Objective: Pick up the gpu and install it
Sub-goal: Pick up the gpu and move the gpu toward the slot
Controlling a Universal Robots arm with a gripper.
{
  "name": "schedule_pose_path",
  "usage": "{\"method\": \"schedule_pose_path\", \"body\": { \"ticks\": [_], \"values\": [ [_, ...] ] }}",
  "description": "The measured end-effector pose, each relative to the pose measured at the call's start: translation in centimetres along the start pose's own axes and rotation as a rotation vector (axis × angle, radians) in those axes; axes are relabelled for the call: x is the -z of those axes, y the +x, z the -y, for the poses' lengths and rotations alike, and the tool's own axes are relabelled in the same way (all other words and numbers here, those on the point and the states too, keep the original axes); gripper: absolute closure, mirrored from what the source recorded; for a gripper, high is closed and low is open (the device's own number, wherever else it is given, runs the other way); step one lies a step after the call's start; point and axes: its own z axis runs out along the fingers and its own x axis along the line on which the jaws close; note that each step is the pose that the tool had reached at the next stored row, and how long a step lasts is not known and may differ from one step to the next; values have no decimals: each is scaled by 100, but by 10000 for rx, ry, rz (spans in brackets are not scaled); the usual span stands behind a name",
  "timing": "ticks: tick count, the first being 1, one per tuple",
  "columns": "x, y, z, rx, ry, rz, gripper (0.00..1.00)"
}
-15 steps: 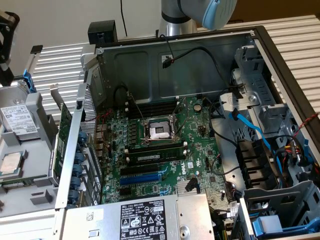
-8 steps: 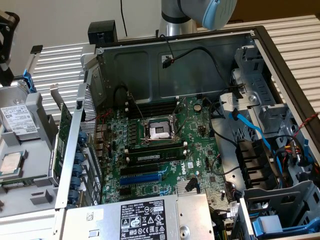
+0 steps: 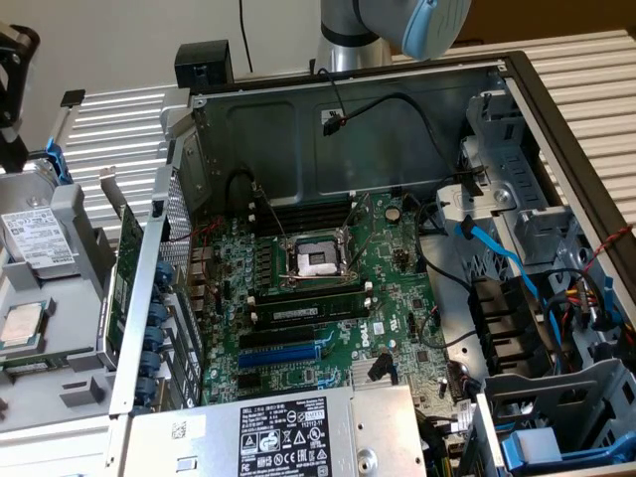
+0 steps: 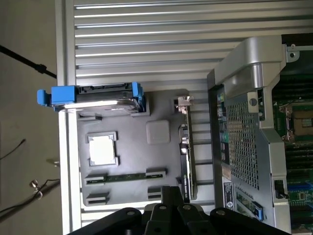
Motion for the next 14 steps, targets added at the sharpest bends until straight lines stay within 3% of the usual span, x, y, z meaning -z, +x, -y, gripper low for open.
{"method": "schedule_pose_path", "body": {
  "ticks": [3, 11, 14],
  "values": [
    [-26, 4, 2, 5, -55, 87, 89],
    [-54, 46, 6, -20, -430, 322, 89],
    [-54, 68, 11, -18, -440, 338, 89]
  ]
}}
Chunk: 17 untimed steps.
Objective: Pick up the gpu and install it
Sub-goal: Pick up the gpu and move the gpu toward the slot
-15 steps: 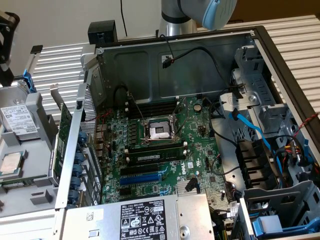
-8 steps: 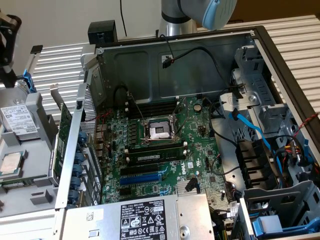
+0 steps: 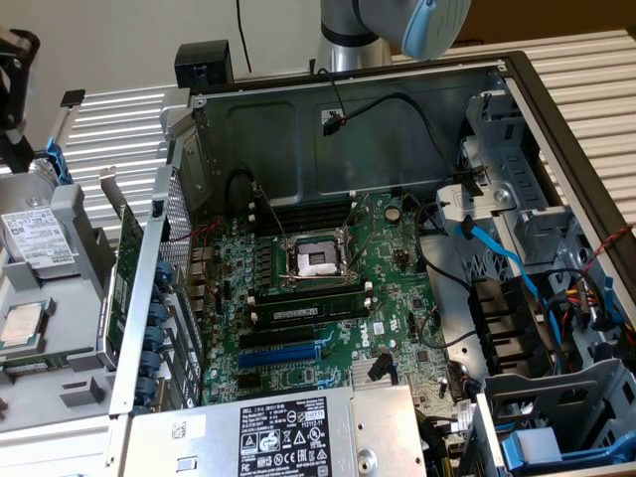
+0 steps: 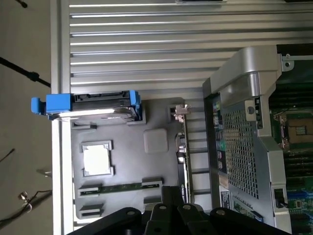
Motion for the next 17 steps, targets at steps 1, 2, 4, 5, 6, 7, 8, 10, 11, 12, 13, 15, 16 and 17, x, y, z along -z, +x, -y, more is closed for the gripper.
{"method": "schedule_pose_path", "body": {
  "ticks": [1, 2, 4, 5, 6, 7, 8, 10, 11, 12, 13, 15, 16, 17],
  "values": [
    [-2, 8, 0, 6, -6, 94, 89],
    [-2, 12, 0, 22, -21, 273, 89],
    [-2, 18, 1, 55, -48, 624, 89],
    [-4, 22, 2, 68, -58, 766, 89],
    [-8, 27, 2, 76, -66, 869, 89],
    [-13, 34, 3, 83, -72, 954, 89],
    [-21, 44, 5, 87, -77, 1016, 89],
    [-48, 62, 9, 89, -81, 1075, 89],
    [-62, 71, 11, 89, -82, 1100, 89],
    [-79, 82, 13, 89, -85, 1119, 89],
    [-97, 90, 15, 87, -86, 1130, 89],
    [-132, 93, 21, 83, -84, 1131, 89],
    [-150, 95, 23, 79, -83, 1132, 89],
    [-167, 96, 27, 75, -83, 1132, 89]
  ]
}}
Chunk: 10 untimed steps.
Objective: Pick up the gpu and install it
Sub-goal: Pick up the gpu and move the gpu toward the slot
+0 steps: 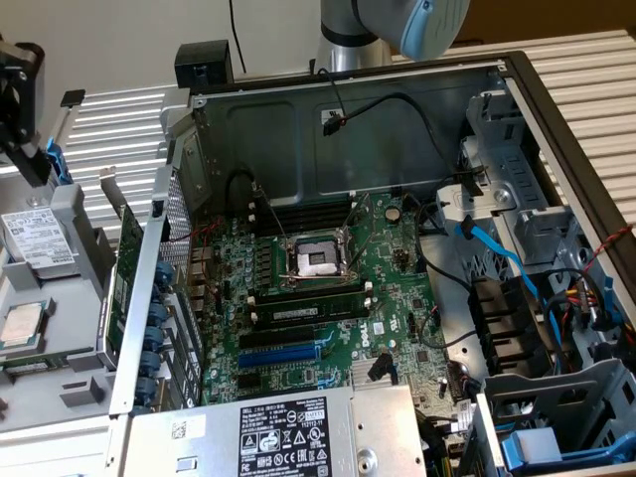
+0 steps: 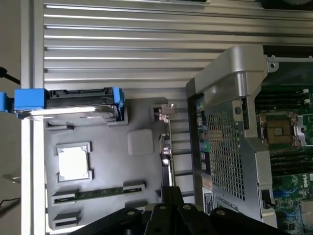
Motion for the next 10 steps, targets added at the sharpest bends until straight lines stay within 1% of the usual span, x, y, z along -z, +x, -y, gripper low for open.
{"method": "schedule_pose_path", "body": {
  "ticks": [10],
  "values": [
    [-178, 31, 30, -59, -5, 23, 89]
  ]
}}
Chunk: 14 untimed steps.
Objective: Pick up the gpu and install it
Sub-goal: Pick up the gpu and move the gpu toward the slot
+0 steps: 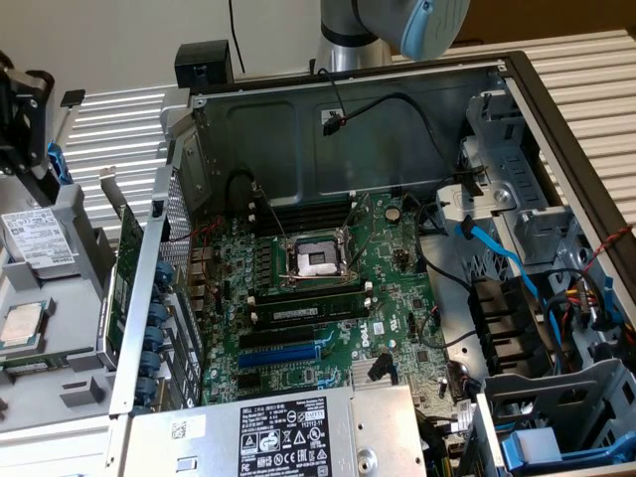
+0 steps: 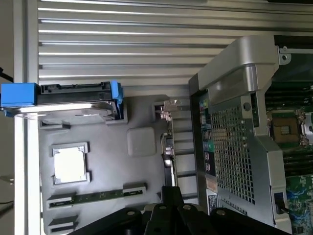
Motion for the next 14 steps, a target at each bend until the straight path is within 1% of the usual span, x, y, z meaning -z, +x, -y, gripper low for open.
{"method": "schedule_pose_path", "body": {
  "ticks": [7, 11, 14],
  "values": [
    [-126, 22, 17, -50, 4, 14, 89],
    [-170, 30, 21, -66, 6, 23, 89],
    [-220, 39, 27, -76, 7, 31, 89]
  ]
}}
